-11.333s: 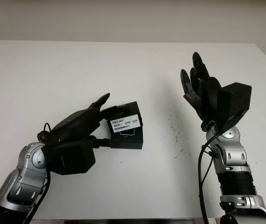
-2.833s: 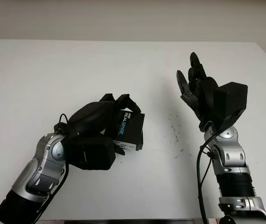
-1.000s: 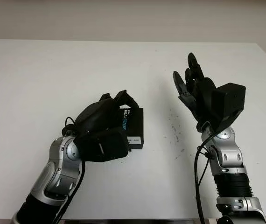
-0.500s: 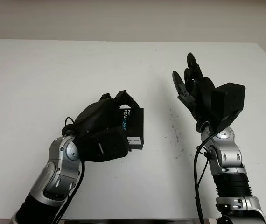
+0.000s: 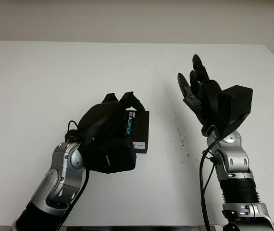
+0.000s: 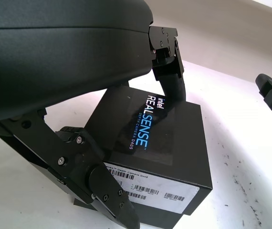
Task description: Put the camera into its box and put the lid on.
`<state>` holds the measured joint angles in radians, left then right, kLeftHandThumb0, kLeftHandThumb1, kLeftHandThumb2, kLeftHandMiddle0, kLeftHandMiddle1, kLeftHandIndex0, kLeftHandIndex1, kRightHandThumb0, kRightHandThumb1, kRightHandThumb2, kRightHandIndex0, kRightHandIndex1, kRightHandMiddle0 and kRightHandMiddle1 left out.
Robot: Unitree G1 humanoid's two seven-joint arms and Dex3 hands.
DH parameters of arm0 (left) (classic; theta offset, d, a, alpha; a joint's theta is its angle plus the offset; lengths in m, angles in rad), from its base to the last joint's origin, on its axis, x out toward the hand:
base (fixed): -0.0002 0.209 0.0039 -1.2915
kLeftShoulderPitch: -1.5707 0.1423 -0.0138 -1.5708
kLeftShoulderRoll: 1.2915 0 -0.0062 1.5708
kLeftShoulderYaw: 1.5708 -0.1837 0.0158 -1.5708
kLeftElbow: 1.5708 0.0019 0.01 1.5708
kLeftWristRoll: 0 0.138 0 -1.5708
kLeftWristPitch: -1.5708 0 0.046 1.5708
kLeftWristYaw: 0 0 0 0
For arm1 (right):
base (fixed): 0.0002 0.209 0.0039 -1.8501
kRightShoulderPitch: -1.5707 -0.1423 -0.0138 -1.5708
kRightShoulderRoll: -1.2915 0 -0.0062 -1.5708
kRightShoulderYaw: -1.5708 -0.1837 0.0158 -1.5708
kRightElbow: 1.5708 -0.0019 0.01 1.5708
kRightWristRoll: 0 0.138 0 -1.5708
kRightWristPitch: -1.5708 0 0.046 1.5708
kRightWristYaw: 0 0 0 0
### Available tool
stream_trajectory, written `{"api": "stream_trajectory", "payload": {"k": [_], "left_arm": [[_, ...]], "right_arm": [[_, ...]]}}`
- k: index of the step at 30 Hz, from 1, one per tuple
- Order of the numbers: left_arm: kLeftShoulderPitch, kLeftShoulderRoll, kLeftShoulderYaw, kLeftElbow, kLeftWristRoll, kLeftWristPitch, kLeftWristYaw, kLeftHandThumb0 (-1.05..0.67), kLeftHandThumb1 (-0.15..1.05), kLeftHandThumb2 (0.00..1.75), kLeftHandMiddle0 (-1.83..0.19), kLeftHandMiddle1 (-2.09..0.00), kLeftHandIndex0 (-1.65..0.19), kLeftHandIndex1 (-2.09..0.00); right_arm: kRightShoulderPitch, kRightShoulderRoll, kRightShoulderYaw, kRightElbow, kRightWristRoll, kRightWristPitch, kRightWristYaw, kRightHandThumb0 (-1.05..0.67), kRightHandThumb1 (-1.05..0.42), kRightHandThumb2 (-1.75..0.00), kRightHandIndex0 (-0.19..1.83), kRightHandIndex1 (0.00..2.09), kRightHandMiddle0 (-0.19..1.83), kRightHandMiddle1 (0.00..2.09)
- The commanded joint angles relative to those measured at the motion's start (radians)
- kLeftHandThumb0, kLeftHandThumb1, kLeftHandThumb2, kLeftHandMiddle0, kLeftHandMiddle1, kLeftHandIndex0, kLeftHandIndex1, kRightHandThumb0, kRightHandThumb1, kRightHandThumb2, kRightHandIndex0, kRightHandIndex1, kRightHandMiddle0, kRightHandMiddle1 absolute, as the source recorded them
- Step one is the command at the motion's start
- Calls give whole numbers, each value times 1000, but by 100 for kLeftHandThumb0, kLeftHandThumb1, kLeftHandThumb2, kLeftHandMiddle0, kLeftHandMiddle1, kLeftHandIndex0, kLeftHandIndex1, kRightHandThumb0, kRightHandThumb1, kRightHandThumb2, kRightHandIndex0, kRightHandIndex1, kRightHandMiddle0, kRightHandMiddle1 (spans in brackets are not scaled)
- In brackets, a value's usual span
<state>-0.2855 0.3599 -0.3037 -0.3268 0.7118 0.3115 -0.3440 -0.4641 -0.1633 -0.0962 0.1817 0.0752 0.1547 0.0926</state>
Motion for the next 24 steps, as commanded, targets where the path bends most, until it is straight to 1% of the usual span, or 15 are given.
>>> {"api": "stream_trajectory", "payload": {"k": [1,3,4,5,10,13,16,17,18,19,20,21,24], "left_arm": [[3,-10,-1,-5,8,-4,14,-20,104,5,-47,-209,-19,-146],[6,-18,-1,-7,13,4,16,-21,103,5,-44,-209,-20,-143],[7,-21,-2,-7,16,8,18,-23,102,5,-35,-209,-17,-141],[8,-25,-2,-8,19,12,18,-26,101,5,-29,-203,-11,-133],[8,-33,-8,-16,44,37,4,-38,100,5,-22,-171,-2,-103],[5,-14,-20,-16,72,27,0,-45,101,6,-16,-135,-3,-78],[2,-2,-31,-15,111,22,-3,-56,104,6,-3,-116,-4,-55],[2,-3,-32,-16,116,25,-8,-59,104,6,-4,-94,-4,-47],[2,-3,-32,-16,120,23,-10,-61,104,6,-10,-57,-5,-34],[2,0,-33,-15,127,19,-11,-62,104,6,-15,-36,-7,-26],[2,4,-34,-13,133,12,-11,-64,105,6,-15,-24,-6,-20],[1,7,-35,-13,138,12,-18,-67,105,7,-12,-14,-4,-15],[-1,10,-35,-16,147,16,-41,-71,105,10,-4,-5,0,-10]], "right_arm": [[-6,2,-4,-6,3,-4,-1,-55,-105,-40,-16,5,-10,5],[-5,1,-2,-10,-1,-1,-4,-55,-105,-40,-16,5,-10,6],[-5,0,0,-10,-4,-1,-5,-55,-105,-40,-16,6,-10,6],[-5,0,0,-9,-5,-2,-6,-55,-105,-40,-15,6,-9,6],[-4,2,-3,-6,1,-8,-3,-56,-105,-40,-16,5,-10,5],[-3,2,-5,-7,4,-8,-1,-56,-105,-39,-15,6,-10,5],[-3,0,-3,-6,2,-9,-1,-55,-105,-40,-16,5,-10,5],[-4,1,-3,-8,2,-3,-3,-55,-105,-40,-16,5,-9,6],[-4,0,-3,-8,2,-3,-2,-55,-105,-40,-15,6,-9,6],[-4,0,-4,-9,1,-3,-3,-55,-105,-40,-15,6,-9,6],[-4,1,-4,-10,2,1,-3,-55,-105,-40,-15,6,-9,6],[-4,0,-4,-10,3,2,-2,-55,-105,-40,-15,6,-9,6],[-4,-4,0,-4,-5,-11,-1,-55,-105,-40,-15,6,-9,6]]}}
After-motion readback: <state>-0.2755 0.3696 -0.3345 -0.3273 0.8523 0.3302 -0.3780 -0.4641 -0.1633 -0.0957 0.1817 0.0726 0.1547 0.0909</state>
